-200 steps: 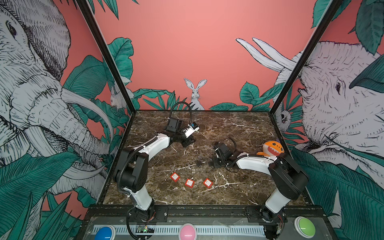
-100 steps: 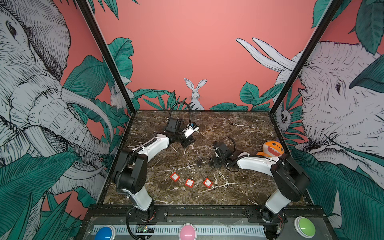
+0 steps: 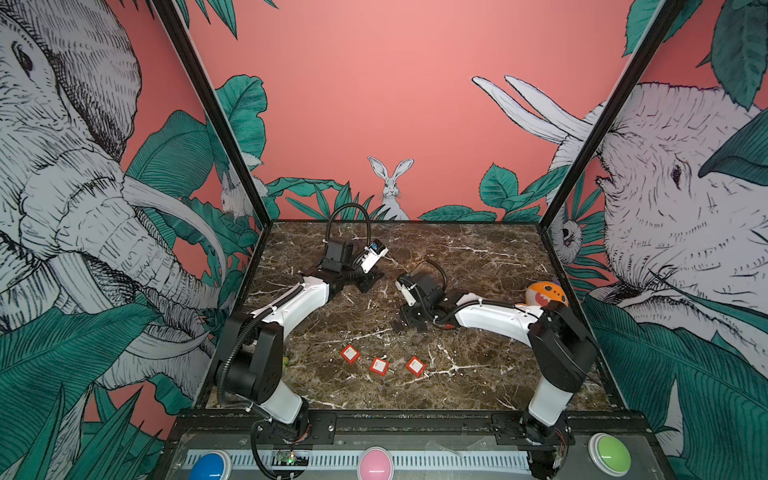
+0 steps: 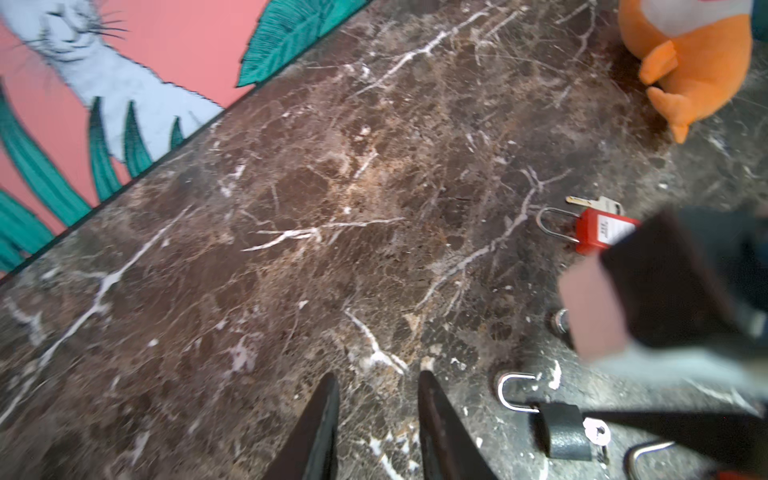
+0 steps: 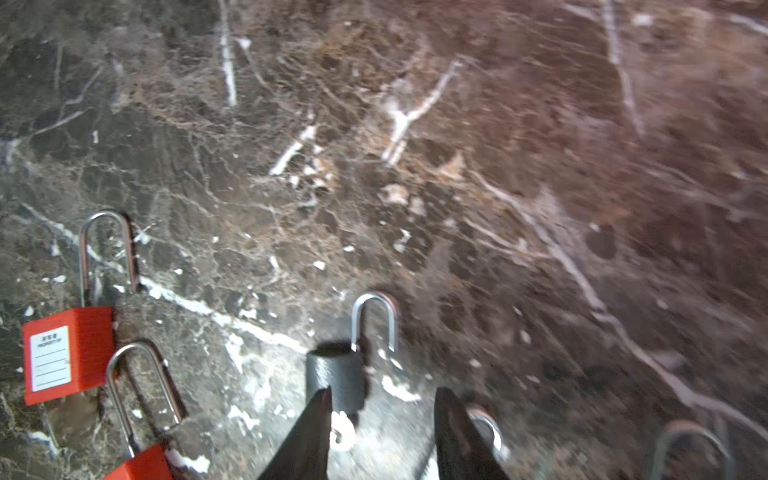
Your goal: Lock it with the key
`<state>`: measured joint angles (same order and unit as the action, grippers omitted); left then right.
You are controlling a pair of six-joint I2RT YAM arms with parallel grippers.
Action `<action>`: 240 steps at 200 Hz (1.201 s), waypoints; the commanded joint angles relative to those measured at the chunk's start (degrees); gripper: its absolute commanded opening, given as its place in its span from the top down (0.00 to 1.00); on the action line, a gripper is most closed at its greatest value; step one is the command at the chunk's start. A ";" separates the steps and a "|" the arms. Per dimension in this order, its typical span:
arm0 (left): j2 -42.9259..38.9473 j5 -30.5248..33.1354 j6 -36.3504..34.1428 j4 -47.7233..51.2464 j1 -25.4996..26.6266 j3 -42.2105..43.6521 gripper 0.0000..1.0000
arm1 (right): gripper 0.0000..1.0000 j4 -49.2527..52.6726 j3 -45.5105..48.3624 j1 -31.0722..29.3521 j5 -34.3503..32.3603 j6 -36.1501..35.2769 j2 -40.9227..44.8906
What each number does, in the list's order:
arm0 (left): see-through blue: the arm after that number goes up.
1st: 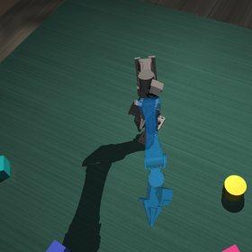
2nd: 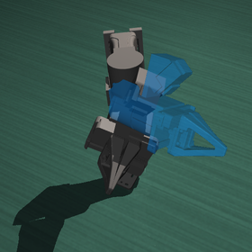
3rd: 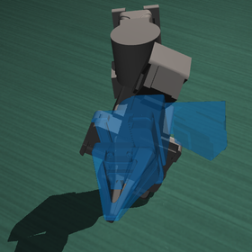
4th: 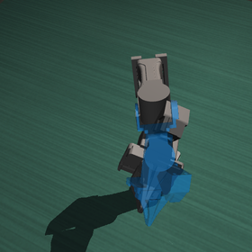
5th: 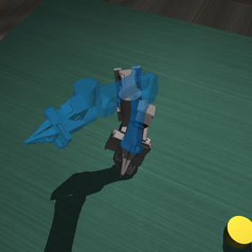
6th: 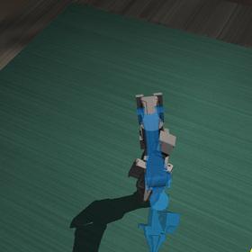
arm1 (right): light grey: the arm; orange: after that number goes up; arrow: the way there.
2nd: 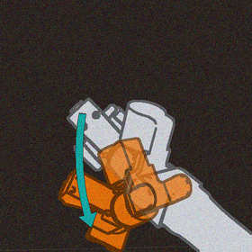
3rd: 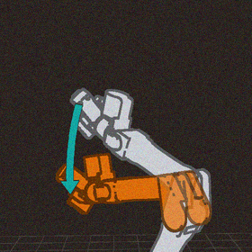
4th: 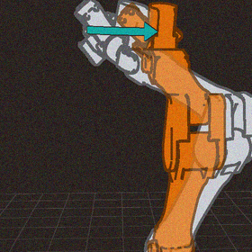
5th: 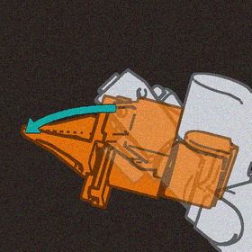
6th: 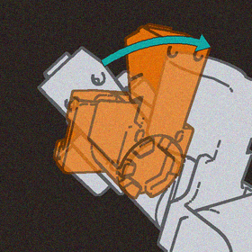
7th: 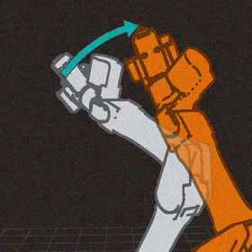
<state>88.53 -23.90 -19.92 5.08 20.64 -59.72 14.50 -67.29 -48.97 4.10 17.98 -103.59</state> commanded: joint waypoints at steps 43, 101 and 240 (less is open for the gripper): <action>-7.02 4.74 9.99 -6.00 -4.91 5.35 0.68 | 0.54 10.04 -9.65 -2.01 3.67 -3.12 -8.41; -7.76 4.65 8.85 -5.08 -5.11 6.46 0.67 | 0.52 13.08 -11.46 -2.14 0.97 -2.55 -10.09; -7.36 5.77 7.03 -4.38 -5.11 6.90 0.67 | 0.61 16.34 -13.09 -3.43 -2.14 -2.07 -13.96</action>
<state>82.65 -18.76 -12.29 0.82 15.66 -53.74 29.23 -79.90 -51.70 3.25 15.97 -115.90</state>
